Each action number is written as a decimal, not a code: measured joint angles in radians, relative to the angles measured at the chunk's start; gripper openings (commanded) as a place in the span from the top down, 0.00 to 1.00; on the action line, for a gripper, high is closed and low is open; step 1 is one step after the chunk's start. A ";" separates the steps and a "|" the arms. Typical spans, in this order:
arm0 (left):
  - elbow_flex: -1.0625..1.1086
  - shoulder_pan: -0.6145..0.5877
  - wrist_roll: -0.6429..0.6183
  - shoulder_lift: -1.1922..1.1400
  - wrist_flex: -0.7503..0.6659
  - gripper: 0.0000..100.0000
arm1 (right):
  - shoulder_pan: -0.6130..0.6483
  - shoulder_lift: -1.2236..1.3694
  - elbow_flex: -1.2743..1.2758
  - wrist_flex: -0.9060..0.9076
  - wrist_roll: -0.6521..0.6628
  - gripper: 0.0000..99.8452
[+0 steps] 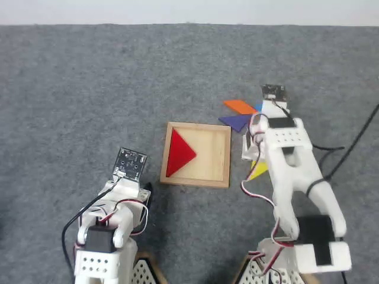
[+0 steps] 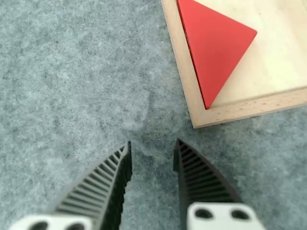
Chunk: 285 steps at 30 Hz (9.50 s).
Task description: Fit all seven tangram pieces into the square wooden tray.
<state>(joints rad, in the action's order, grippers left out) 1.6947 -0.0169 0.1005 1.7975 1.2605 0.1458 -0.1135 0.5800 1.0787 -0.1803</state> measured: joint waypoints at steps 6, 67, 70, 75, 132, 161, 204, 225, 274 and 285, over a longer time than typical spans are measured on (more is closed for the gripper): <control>0.000 0.000 0.000 0.000 0.000 0.86 | 0.000 0.040 -0.028 -0.017 0.002 0.57; 0.000 0.000 0.000 0.000 0.000 0.86 | -0.044 0.224 -0.195 0.026 0.002 0.64; 0.000 0.000 0.000 0.000 0.000 0.86 | -0.026 0.061 -0.077 0.043 -0.011 0.63; 0.000 0.000 0.000 0.000 0.000 0.86 | 0.000 -0.026 0.043 -0.018 -0.084 0.65; 0.000 0.000 0.000 0.000 0.000 0.86 | -0.011 0.241 -0.249 0.064 0.190 0.67; 0.000 -0.002 0.000 0.000 0.000 0.86 | 0.008 0.539 -0.454 -0.029 0.361 0.67; 0.000 0.000 0.000 0.000 0.000 0.86 | -0.028 0.623 -0.583 0.135 0.252 0.75; 0.000 0.000 0.000 0.000 0.000 0.86 | -0.035 0.589 -0.565 0.135 0.210 0.80; 0.000 0.000 0.000 0.000 0.000 0.86 | -0.003 0.543 -0.496 0.089 0.149 0.69; 0.000 0.000 0.000 0.000 0.000 0.86 | -0.003 0.543 -0.568 0.143 0.310 0.69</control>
<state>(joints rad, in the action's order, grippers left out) 1.6947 -0.0169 0.1005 1.7975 1.2605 0.1427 0.4296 0.0123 1.2213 0.1297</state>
